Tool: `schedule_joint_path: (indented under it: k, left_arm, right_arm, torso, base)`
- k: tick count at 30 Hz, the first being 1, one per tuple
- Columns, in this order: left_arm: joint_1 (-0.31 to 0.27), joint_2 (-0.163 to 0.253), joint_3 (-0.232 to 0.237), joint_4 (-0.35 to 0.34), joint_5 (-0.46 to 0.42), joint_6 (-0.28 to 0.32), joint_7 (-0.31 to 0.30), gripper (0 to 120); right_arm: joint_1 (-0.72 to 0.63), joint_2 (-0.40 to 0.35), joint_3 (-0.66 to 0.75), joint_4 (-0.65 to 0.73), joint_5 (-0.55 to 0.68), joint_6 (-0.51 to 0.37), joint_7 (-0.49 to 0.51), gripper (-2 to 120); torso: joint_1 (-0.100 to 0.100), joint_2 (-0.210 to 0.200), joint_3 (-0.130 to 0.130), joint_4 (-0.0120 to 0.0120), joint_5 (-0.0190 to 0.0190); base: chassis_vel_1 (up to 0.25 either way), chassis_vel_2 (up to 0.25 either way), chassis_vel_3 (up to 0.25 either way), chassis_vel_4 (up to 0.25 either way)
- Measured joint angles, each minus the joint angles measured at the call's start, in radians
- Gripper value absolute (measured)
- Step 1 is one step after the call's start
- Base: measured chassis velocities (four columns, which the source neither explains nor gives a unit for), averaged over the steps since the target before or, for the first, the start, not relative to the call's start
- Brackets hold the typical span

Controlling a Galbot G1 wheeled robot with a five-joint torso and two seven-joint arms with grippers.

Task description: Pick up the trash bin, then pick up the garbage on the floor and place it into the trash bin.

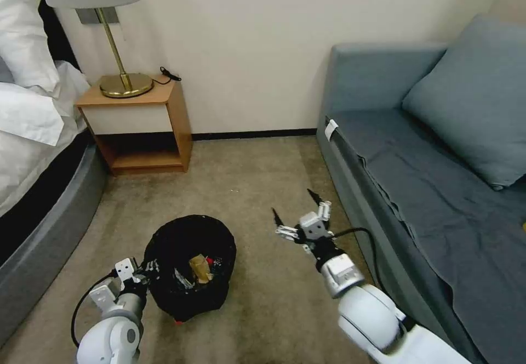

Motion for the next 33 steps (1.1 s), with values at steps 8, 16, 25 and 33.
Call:
schedule_joint_path:
  k: [8, 16, 25, 33]
  left_arm:
    - [0.012, -0.001, -0.001, -0.001, 0.085, -0.068, 0.060, 69]
    - [0.041, -0.016, -0.004, -0.071, 0.238, -0.232, 0.146, 100]
    - [0.182, -0.069, 0.037, -0.242, 0.419, -0.440, 0.205, 100]
    - [0.379, -0.090, 0.166, -0.310, 0.453, -0.590, 0.132, 100]
  right_arm:
    - [-0.133, 0.049, 0.108, 0.047, -0.024, -0.004, 0.013, 100]
    - [-0.263, 0.136, 0.225, 0.082, -0.052, 0.024, 0.013, 100]
    - [-0.318, 0.206, 0.274, 0.115, -0.049, 0.026, 0.020, 100]
    - [-0.386, 0.274, 0.305, 0.141, -0.107, 0.031, 0.043, 100]
  torso:
    - [0.000, 0.000, 0.000, 0.0000, -0.0013]
    - [0.000, 0.000, 0.000, -0.0002, -0.0009]
    - [0.000, 0.000, 0.000, 0.0001, -0.0004]
    - [0.000, 0.000, 0.000, 0.0001, -0.0005]
  base:
    - [0.000, 0.000, 0.000, 0.000]
    - [0.000, 0.000, 0.000, 0.000]
    - [0.000, 0.000, 0.000, 0.000]
    - [0.000, 0.000, 0.000, 0.000]
